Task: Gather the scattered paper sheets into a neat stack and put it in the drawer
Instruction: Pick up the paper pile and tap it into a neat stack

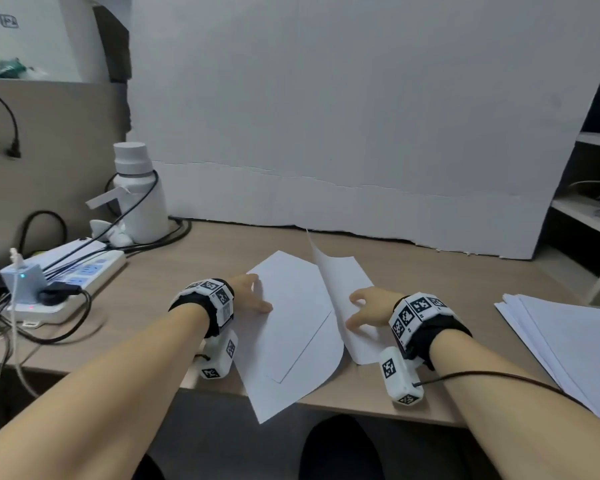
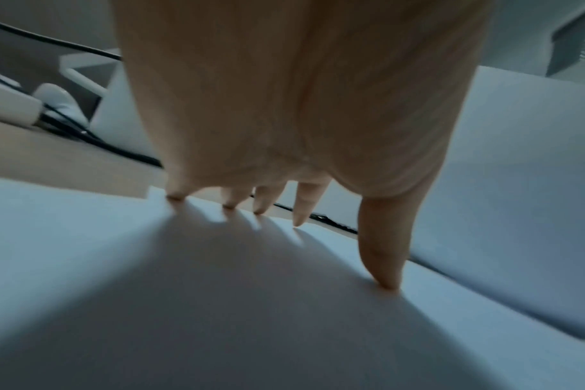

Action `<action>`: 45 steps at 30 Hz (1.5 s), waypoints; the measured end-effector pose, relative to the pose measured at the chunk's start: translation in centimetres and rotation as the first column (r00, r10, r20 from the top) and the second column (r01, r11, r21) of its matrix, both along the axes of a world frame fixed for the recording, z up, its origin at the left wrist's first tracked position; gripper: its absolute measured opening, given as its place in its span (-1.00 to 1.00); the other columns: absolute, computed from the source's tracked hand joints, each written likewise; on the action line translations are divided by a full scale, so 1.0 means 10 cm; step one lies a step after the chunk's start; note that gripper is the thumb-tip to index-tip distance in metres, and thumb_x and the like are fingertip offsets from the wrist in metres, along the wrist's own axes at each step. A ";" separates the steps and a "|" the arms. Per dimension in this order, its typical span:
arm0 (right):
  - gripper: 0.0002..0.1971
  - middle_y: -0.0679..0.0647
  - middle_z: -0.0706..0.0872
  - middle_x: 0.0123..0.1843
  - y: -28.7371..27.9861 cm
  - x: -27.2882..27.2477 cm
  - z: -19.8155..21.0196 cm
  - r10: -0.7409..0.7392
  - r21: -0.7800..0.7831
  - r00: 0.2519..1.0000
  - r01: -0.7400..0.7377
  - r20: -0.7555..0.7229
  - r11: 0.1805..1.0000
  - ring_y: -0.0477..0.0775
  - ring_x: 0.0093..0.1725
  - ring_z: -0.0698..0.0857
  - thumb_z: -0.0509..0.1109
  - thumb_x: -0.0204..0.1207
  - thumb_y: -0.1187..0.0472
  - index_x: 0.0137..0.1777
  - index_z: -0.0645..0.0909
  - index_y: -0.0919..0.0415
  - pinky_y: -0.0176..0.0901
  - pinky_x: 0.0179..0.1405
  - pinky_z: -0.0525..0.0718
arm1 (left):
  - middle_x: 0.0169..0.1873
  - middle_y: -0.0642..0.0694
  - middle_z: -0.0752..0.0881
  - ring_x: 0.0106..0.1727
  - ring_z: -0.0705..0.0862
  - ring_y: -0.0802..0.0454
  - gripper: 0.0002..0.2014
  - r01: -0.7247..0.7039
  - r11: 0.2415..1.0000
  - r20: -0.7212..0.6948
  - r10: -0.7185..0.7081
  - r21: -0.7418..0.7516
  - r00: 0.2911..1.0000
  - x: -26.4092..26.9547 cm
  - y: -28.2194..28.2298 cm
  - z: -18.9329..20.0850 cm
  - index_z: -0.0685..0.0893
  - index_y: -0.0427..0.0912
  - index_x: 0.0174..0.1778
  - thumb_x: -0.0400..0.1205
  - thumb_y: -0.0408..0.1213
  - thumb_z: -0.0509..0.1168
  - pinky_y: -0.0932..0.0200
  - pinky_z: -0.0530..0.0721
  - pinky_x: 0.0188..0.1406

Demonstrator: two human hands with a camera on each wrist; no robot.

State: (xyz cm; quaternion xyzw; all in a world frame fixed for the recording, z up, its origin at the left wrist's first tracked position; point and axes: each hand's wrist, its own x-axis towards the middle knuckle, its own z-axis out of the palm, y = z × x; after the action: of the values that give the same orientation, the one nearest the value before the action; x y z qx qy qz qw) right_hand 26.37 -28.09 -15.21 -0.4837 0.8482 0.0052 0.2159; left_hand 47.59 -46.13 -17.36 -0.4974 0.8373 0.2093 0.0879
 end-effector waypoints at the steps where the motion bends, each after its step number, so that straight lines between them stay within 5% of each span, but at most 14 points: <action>1: -0.27 0.05 0.36 0.65 0.00 -0.01 0.01 -0.008 -0.003 1.000 0.008 0.013 1.000 0.13 0.56 0.44 0.46 0.53 -0.07 0.66 0.30 0.05 0.00 0.48 0.46 | 0.71 -0.11 0.25 0.69 0.30 -0.11 -0.09 0.022 1.000 -0.007 -0.022 -0.002 1.000 -0.05 -0.01 0.00 0.15 -0.06 0.76 0.60 0.20 0.41 0.04 0.33 0.60; 5: -0.33 0.04 0.34 0.66 0.03 -0.05 0.08 -0.034 -0.001 0.999 0.034 0.035 0.999 0.12 0.57 0.42 0.43 0.56 -0.02 0.65 0.32 0.03 -0.01 0.50 0.43 | 0.69 -0.15 0.26 0.64 0.35 -0.21 -0.15 0.222 0.974 0.070 -0.219 -0.049 0.973 -0.27 -0.10 0.00 0.19 0.23 0.73 0.56 0.20 0.43 -0.06 0.40 0.55; 9: -0.38 0.03 0.30 0.68 0.06 -0.13 0.10 -0.056 0.068 0.998 0.054 0.030 0.996 0.11 0.61 0.37 0.32 0.63 -0.02 0.67 0.30 0.05 0.01 0.58 0.34 | 0.65 -0.14 0.35 0.60 0.42 -0.20 -0.23 0.368 0.928 0.189 -0.351 -0.064 0.917 -0.44 -0.08 0.14 0.19 0.26 0.73 0.63 0.08 0.40 -0.07 0.41 0.56; 12: -0.31 -0.05 0.20 0.73 0.05 -0.09 0.10 -0.038 0.103 0.999 0.034 0.039 0.994 0.06 0.70 0.20 0.28 0.63 -0.19 0.71 0.22 -0.02 0.04 0.66 0.17 | 0.67 -0.06 0.35 0.61 0.41 -0.15 -0.23 0.384 0.919 0.066 -0.379 -0.094 0.923 -0.48 -0.02 0.17 0.20 0.20 0.74 0.64 0.04 0.41 -0.02 0.37 0.57; 17: -0.16 0.04 0.21 0.72 -0.07 0.01 0.09 -0.020 0.169 0.999 0.026 -0.040 0.985 0.16 0.68 0.22 0.29 0.53 -0.36 0.72 0.17 0.00 0.14 0.63 0.25 | 0.52 -0.30 0.56 0.46 0.59 -0.25 -0.46 -0.108 0.992 -0.358 0.126 0.068 0.925 -0.19 -0.20 0.36 0.43 -0.28 0.63 0.71 -0.32 0.35 0.01 0.57 0.32; 20: 0.03 0.12 0.26 0.68 -0.11 0.07 0.07 -0.037 0.194 0.996 0.051 -0.076 0.980 0.25 0.61 0.33 0.37 0.27 -0.49 0.69 0.18 -0.06 0.24 0.52 0.41 | 0.47 -0.45 0.57 0.43 0.60 -0.31 -0.57 -0.276 0.946 -0.348 0.321 0.171 0.881 0.04 -0.28 0.45 0.50 -0.53 0.50 0.73 -0.42 0.28 -0.02 0.63 0.21; 23: 0.02 0.19 0.23 0.67 -0.12 0.13 0.05 -0.051 0.192 0.992 0.073 -0.115 0.979 0.34 0.59 0.33 0.40 0.32 -0.45 0.71 0.11 -0.08 0.25 0.49 0.44 | 0.23 -0.49 0.65 0.07 0.67 -0.29 -0.47 -0.290 0.899 -0.264 0.382 0.328 0.886 0.12 -0.24 0.41 0.45 -0.53 0.55 0.73 -0.28 0.29 0.12 0.45 -0.35; 25: -0.01 0.21 0.20 0.67 -0.10 0.15 0.04 -0.052 0.183 0.987 0.079 -0.149 0.980 0.37 0.60 0.30 0.37 0.36 -0.46 0.72 0.08 -0.11 0.26 0.49 0.41 | -0.13 -0.42 0.67 -0.25 0.67 -0.30 -0.45 -0.309 0.868 -0.241 0.419 0.389 0.875 0.13 -0.19 0.38 0.50 -0.48 0.53 0.70 -0.19 0.33 0.15 0.37 -0.42; 29: 0.01 0.20 0.10 0.71 -0.05 0.14 -0.02 -0.072 0.171 0.985 0.099 -0.158 0.980 0.39 0.67 0.09 0.32 0.35 -0.51 0.73 0.00 -0.20 0.32 0.57 0.26 | -0.51 -0.18 0.55 -0.58 0.51 -0.06 -0.75 -0.355 0.853 -0.279 0.473 0.383 0.836 0.14 -0.06 0.40 0.57 -0.33 -0.10 0.68 -0.20 0.41 0.20 0.46 -0.52; 31: 0.01 0.19 0.12 0.70 -0.03 0.13 -0.06 -0.080 0.147 0.984 0.103 -0.156 0.984 0.40 0.67 0.05 0.32 0.31 -0.52 0.71 0.04 -0.21 0.36 0.56 0.24 | -0.48 -0.21 0.64 -0.53 0.63 -0.07 -0.60 -0.297 0.822 -0.341 0.491 0.485 0.802 0.13 -0.09 0.40 0.62 -0.34 -0.18 0.39 -0.14 0.65 0.16 0.66 -0.37; 34: 0.01 0.21 0.09 0.71 0.01 0.11 -0.09 -0.111 0.116 0.984 0.127 -0.140 0.985 0.39 0.67 0.01 0.35 0.29 -0.51 0.70 0.05 -0.23 0.37 0.56 0.22 | 0.02 -0.45 0.80 -0.04 0.78 -0.37 -0.13 -0.292 0.812 -0.385 0.514 0.505 0.766 0.06 -0.53 0.12 0.72 -0.48 0.10 -0.16 -0.22 0.73 -0.40 0.69 0.20; 39: 0.06 0.25 -0.01 0.72 0.00 0.06 -0.07 -0.244 0.081 0.966 0.250 -0.079 0.965 0.42 0.69 0.00 0.41 0.30 -0.47 0.73 0.06 -0.12 0.36 0.61 0.18 | -0.13 -0.37 0.71 -0.06 0.74 -0.36 -0.84 -0.370 0.820 -0.525 0.566 0.437 0.636 0.19 -0.06 0.49 0.71 -0.47 -0.04 0.50 -0.60 0.49 -0.19 0.80 0.01; 42: -0.08 0.25 0.17 0.70 0.01 0.10 -0.04 -0.268 0.075 0.961 0.273 -0.072 0.959 0.37 0.69 0.10 0.38 0.43 -0.39 0.69 0.22 0.05 0.23 0.62 0.21 | 0.00 -0.30 0.63 -0.07 0.65 -0.22 -0.69 -0.433 0.820 -0.558 0.573 0.375 0.600 0.28 0.10 0.50 0.64 -0.52 0.23 0.56 -0.59 0.41 0.00 0.82 -0.19; 45: -0.30 0.20 0.40 0.63 0.06 0.20 0.05 -0.227 0.077 0.971 0.233 -0.076 0.969 0.27 0.61 0.35 0.32 0.62 -0.20 0.61 0.34 0.23 0.02 0.46 0.38 | 0.07 -0.31 0.62 0.01 0.61 -0.22 -0.39 -0.522 0.801 -0.590 0.581 0.292 0.561 0.34 0.33 0.43 0.44 -0.39 0.51 0.51 -0.58 0.42 -0.27 0.74 0.18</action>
State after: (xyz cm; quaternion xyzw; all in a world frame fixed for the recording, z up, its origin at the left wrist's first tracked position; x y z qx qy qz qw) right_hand 28.38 -27.50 -14.74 -0.3719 0.9043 0.0322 0.2072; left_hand 50.97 -42.86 -13.04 -0.6237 0.6054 0.4208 -0.2594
